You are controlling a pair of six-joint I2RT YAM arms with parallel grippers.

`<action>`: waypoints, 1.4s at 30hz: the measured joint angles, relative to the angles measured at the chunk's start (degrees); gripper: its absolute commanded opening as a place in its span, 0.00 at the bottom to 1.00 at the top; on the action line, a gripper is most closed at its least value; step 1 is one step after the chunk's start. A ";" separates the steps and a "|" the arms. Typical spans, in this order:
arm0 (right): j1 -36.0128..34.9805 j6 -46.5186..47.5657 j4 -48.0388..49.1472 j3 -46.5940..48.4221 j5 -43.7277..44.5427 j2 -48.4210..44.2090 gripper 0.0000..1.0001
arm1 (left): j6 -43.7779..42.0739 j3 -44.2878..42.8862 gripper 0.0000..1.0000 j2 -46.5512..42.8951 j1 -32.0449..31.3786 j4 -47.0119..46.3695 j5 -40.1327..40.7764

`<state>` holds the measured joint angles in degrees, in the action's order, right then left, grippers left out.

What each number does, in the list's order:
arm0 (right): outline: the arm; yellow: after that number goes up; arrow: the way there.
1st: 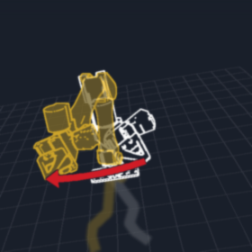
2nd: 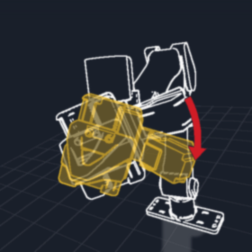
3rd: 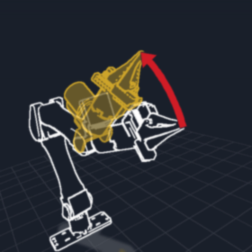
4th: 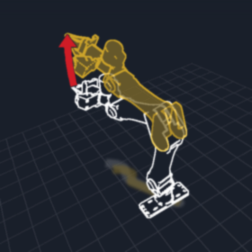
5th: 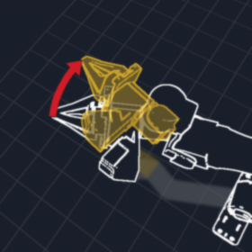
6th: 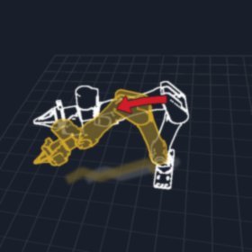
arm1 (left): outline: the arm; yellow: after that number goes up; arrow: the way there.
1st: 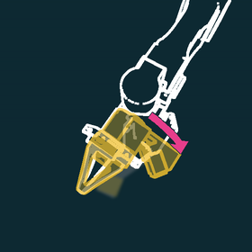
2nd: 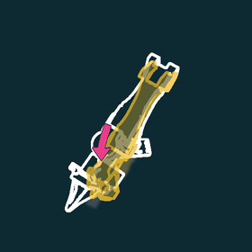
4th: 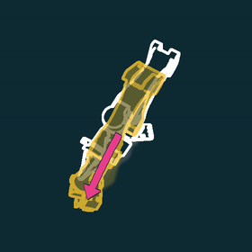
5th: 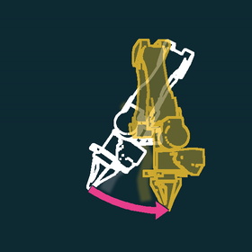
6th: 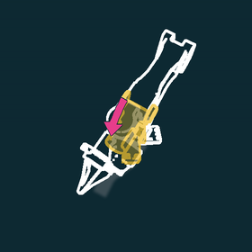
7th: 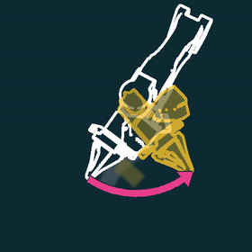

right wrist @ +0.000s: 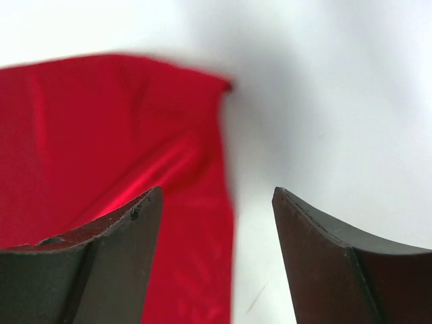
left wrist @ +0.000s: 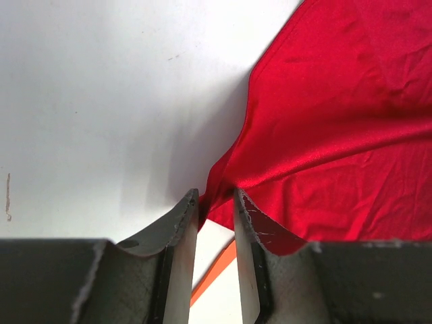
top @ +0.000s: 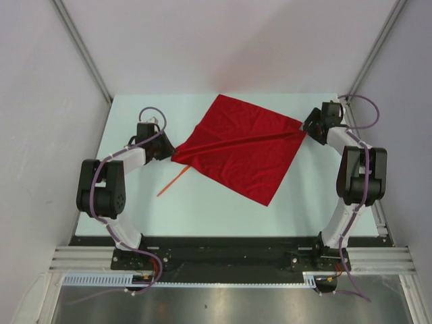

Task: Fold the napkin, place the utensils inside, and roll it up
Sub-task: Flatten the napkin out

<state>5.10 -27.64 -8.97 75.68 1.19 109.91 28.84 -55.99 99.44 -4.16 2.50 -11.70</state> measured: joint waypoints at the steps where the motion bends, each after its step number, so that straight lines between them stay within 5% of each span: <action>1: -0.35 0.37 -0.11 -0.70 0.42 -1.55 0.72 | 0.02 0.00 0.32 0.00 0.00 -0.11 0.00; 16: -35.15 -0.48 -8.59 -17.40 5.40 -15.30 0.72 | 0.09 0.92 0.26 0.00 0.00 -1.70 -0.52; 24: -38.49 -4.63 -11.67 -27.12 6.95 -21.55 0.71 | 0.17 2.36 0.37 0.00 -0.11 -4.48 -0.66; 28: -38.86 -6.88 -11.19 -30.60 6.10 -23.76 0.71 | 0.22 3.19 0.62 0.00 -0.39 -5.14 -0.74; 31: -39.56 -8.81 -11.13 -33.03 5.60 -26.23 0.71 | 0.48 3.98 0.71 -0.20 -0.46 -5.84 -0.70; 42: -44.48 -17.46 -17.77 -40.35 4.44 -37.07 0.72 | 0.66 8.92 0.75 -4.98 -0.50 -7.72 -0.39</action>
<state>-39.38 -45.10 -26.74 35.33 5.63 72.84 29.50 -47.07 94.45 -4.67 -5.21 -12.10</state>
